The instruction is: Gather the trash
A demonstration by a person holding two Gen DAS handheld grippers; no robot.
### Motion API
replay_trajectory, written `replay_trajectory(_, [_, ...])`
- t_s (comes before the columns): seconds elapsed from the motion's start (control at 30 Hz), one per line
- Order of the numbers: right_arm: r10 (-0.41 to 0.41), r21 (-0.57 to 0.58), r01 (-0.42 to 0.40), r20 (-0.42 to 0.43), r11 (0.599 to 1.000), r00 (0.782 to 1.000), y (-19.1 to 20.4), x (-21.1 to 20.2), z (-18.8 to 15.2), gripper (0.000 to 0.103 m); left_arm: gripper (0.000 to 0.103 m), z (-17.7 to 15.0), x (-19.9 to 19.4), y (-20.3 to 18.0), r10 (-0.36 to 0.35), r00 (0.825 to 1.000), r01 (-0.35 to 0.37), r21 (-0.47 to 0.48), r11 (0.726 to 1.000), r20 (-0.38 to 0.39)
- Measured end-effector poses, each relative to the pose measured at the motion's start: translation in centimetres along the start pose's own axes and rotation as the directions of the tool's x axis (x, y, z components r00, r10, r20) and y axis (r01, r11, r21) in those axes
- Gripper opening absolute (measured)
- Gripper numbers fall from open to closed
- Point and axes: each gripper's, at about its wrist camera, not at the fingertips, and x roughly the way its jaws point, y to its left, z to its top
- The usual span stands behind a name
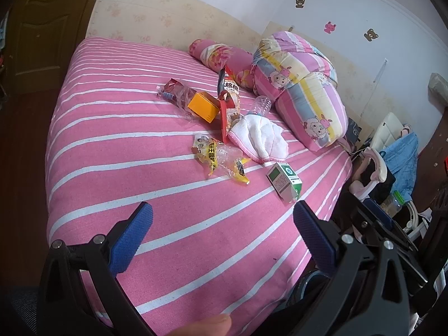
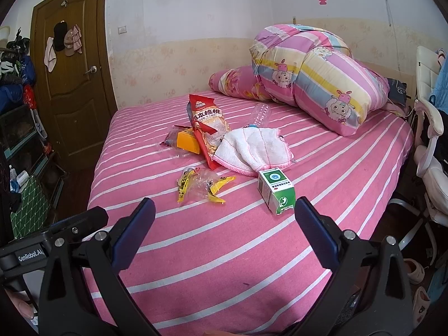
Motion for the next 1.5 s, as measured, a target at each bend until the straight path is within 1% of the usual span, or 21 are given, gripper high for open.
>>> replay_trajectory(0.97, [0.000,0.004,0.000,-0.009,1.000,1.000,0.1,0.2,-0.3,0.099,0.097,-0.3,0.2,0.0,-0.001,1.000,0.001,-0.002,1.000,-0.006])
replay_trajectory(1.07, [0.002,0.005,-0.002,-0.009,1.000,1.000,0.1,0.2,-0.3,0.099,0.097,-0.4,0.4,0.3,-0.016,1.000,0.015,-0.025,1.000,-0.024])
replay_trajectory(1.2, [0.002,0.004,-0.002,-0.008,1.000,1.000,0.0,0.3,-0.4,0.099,0.097,-0.5,0.8,0.7,0.005,0.999,-0.008,-0.063,0.998,-0.047])
replay_trajectory(1.3, [0.005,0.003,-0.005,0.005,1.000,1.000,-0.4,0.3,-0.4,0.099,0.097,-0.3,1.0,0.6,-0.010,0.999,0.008,-0.055,0.998,-0.039])
replay_trajectory(1.4, [0.008,0.004,-0.008,0.039,1.000,0.999,-1.3,0.1,0.1,0.099,0.097,-0.3,1.8,0.0,-0.032,0.998,0.030,-0.030,0.999,-0.058])
replay_trajectory(1.47, [0.009,-0.004,-0.009,0.020,1.000,1.000,-1.8,0.7,0.2,0.099,0.097,-0.2,2.5,-0.5,-0.062,0.995,0.062,-0.011,0.998,-0.074])
replay_trajectory(1.5, [-0.003,0.001,0.003,0.003,1.000,1.000,-2.1,1.1,0.3,0.099,0.097,-0.2,2.9,-0.7,-0.065,0.995,0.065,0.003,0.998,-0.079])
